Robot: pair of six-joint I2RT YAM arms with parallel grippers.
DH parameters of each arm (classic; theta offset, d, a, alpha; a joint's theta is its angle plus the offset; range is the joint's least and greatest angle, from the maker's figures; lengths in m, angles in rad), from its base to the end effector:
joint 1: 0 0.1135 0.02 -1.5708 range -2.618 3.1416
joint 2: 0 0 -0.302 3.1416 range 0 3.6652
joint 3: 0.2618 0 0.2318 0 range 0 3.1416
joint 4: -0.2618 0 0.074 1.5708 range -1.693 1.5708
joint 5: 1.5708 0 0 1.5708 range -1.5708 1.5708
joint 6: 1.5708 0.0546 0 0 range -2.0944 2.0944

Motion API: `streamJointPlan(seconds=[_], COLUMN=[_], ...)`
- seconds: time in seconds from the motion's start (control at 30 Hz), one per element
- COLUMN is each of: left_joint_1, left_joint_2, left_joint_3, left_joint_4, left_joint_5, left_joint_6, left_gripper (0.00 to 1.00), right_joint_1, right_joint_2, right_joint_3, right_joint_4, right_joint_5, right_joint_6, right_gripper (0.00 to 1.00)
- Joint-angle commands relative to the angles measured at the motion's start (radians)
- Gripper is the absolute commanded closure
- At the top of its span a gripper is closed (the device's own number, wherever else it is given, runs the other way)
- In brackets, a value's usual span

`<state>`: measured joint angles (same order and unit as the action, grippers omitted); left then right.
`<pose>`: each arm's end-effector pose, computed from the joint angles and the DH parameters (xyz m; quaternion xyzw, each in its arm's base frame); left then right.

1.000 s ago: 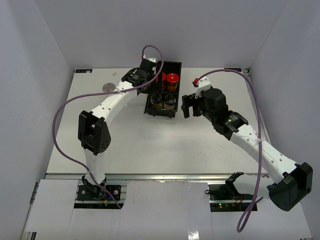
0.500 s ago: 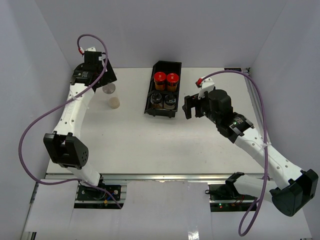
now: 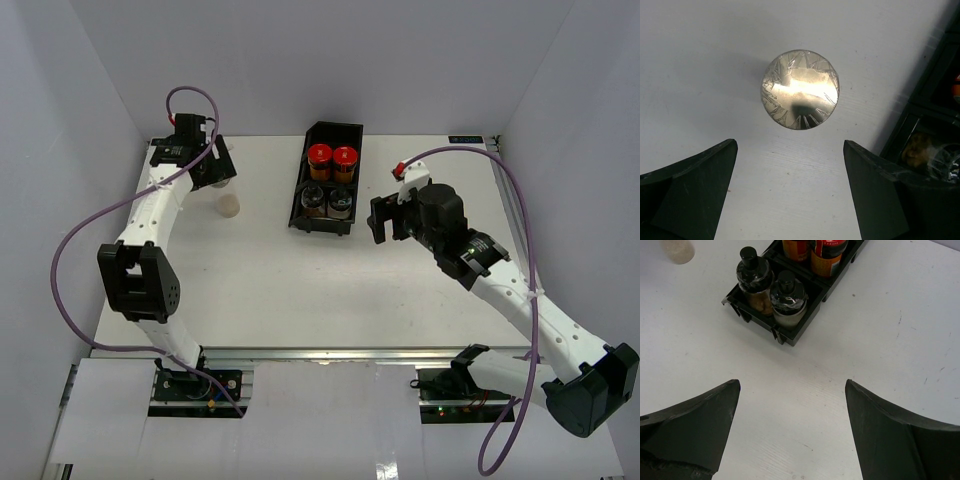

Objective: Organize the condiment bottles

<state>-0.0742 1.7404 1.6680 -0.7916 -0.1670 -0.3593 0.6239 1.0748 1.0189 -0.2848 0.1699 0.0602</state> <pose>0.3813 -0.0192 0.3576 -0.1614 0.9214 0.0022 0.3536 0.1869 0.1232 0.3838 -0.1793 0.7953 0.1276 0.5649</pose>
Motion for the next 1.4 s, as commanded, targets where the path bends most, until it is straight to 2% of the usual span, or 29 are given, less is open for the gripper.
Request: streamJointPlan(seconds=[0.0,0.3,0.77,0.87,0.9,0.97,1.1,1.13,1.17,1.37], left_joint_1=[0.001,0.001,0.000,0.001,-0.001,-0.001,-0.001,-0.002,-0.003,-0.030], left_joint_2=[0.003,0.088,0.186,0.202,0.204,0.205,0.219,0.223,0.226,0.212], left_joint_3=[-0.025,0.035,0.124,0.137,0.137,0.139,0.182,0.196,0.212,0.345], left_joint_4=[0.064,0.034,0.045,0.048,0.052,0.063,0.058,0.048,0.043,0.047], left_joint_5=[0.056,-0.011,-0.013,-0.008,-0.003,0.009,0.054,0.068,0.089,0.179], left_joint_6=[0.042,0.062,0.083,0.088,0.091,0.098,0.111,0.112,0.113,0.109], left_gripper=[0.02,0.02,0.09,0.19,0.25,0.43,0.89,0.95,0.99,1.00], right_joint_1=[-0.002,-0.003,-0.003,-0.003,-0.001,-0.003,-0.002,-0.002,-0.003,-0.003], right_joint_2=[-0.011,-0.004,0.005,0.013,0.014,0.016,0.024,0.027,0.030,0.055], right_joint_3=[-0.004,-0.011,-0.014,-0.010,-0.008,-0.008,-0.008,-0.008,-0.006,-0.002], right_joint_4=[0.028,0.035,0.041,0.041,0.041,0.042,0.044,0.044,0.046,0.042], right_joint_5=[0.016,0.022,0.033,0.033,0.033,0.032,0.029,0.029,0.029,0.029], right_joint_6=[-0.017,-0.025,-0.033,-0.036,-0.036,-0.037,-0.036,-0.037,-0.037,-0.034], right_gripper=[0.08,0.08,0.08,0.08,0.08,0.08,0.08,0.08,0.08,0.08])
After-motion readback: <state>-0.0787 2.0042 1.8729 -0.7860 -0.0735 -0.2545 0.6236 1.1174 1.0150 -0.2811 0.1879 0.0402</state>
